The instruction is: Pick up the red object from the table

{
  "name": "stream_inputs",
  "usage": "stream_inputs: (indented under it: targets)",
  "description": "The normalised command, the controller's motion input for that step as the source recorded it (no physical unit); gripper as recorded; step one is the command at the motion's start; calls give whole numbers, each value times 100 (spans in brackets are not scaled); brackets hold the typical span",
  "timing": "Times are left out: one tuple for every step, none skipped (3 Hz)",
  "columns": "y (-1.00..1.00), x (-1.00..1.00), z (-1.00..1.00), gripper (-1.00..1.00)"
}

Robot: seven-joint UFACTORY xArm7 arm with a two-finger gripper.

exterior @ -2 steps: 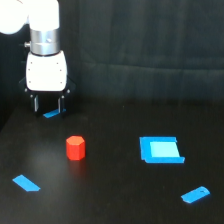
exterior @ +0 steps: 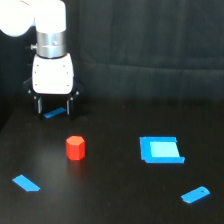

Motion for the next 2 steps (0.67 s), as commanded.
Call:
stream_inputs:
  targets:
    - [-73, 68, -27, 99]
    - [-74, 63, 6, 96]
